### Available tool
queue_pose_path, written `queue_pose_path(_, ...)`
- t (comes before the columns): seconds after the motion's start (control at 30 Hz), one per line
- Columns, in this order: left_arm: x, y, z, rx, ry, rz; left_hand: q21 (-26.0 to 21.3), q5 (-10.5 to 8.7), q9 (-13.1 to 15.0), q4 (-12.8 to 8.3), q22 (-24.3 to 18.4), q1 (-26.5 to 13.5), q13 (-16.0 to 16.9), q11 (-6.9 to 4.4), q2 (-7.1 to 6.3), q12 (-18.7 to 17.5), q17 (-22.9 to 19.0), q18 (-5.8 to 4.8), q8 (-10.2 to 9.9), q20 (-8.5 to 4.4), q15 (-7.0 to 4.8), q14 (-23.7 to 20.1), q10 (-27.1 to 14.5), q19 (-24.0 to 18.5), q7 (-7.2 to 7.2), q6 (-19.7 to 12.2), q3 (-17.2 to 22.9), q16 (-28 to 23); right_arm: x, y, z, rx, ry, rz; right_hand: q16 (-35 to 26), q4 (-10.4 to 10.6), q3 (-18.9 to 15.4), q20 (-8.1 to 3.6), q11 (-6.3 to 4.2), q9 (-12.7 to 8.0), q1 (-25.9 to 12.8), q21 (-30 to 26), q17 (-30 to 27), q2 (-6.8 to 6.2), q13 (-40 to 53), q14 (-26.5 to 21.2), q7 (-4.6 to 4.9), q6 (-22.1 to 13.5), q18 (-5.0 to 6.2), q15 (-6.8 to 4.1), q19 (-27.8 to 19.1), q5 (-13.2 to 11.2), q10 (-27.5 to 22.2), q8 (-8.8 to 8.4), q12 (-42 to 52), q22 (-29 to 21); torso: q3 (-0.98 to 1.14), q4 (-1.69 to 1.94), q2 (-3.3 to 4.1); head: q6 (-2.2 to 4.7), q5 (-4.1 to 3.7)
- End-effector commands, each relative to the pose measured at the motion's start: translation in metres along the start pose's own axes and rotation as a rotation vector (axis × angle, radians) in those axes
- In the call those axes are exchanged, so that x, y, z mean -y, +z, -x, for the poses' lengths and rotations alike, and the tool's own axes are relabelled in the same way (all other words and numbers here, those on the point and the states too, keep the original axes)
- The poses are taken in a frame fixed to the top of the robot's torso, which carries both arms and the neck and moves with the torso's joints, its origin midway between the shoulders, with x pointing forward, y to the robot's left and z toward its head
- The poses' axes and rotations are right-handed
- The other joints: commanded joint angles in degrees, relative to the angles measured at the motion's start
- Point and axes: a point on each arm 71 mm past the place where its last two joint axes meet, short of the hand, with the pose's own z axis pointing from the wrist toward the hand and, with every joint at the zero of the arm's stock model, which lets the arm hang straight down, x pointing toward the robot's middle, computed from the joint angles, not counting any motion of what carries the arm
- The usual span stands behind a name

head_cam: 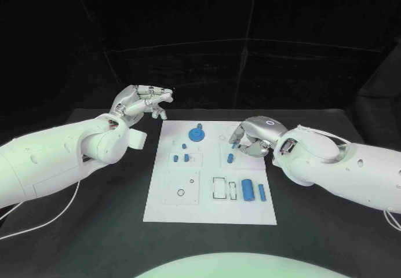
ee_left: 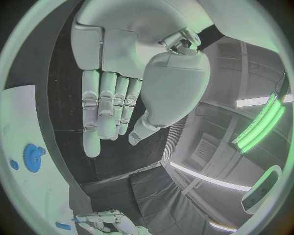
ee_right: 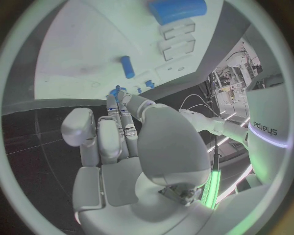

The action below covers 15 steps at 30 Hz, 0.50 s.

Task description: Assemble the parts on the task board

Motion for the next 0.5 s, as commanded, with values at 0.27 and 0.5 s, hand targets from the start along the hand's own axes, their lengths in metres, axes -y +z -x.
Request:
queue_pose_path(0.27, 0.001, 0.004, -0.010, -0.033, -0.023, -0.008, -0.40, -0.11, -0.03, -0.05, -0.12, 0.41, 0.09, 0.05, -0.21, 0.24, -0.11, 0.71, 0.33, 0.17, 0.02, -0.44, -0.55, -0.32, 0.04, -0.65, -0.41, -0.36, -0.057, 0.015, -0.002, -0.005, 0.074, 0.136, 0.33, -0.11, 0.54, 0.03, 0.00, 0.00, -0.78, 0.25, 0.10, -0.35, 0.08, 1.59, 0.31, 0.02, -0.86, -0.26, 0.27, 0.29, 0.38, -0.40, -0.39, 0.07, -0.08, 0.10, 0.12, -0.52, 1.31)
queue_pose_path(0.5, 0.001, 0.005, -0.014, -0.040, -0.027, -0.014, -0.40, -0.11, -0.03, -0.05, -0.12, 0.41, 0.09, 0.05, -0.21, 0.24, -0.11, 0.71, 0.33, 0.17, 0.02, -0.44, -0.55, -0.32, 0.04, -0.65, -0.41, -0.36, -0.081, 0.028, -0.019, -0.065, 0.062, 0.191, 0.40, 0.09, 0.49, 0.03, 0.06, -0.01, -1.32, 0.35, 0.08, -0.48, 0.08, 1.59, 0.36, 0.00, -0.87, -0.21, 0.27, 0.20, 0.33, -0.46, -0.47, 0.19, -0.12, 0.04, 0.07, -0.95, 2.05)
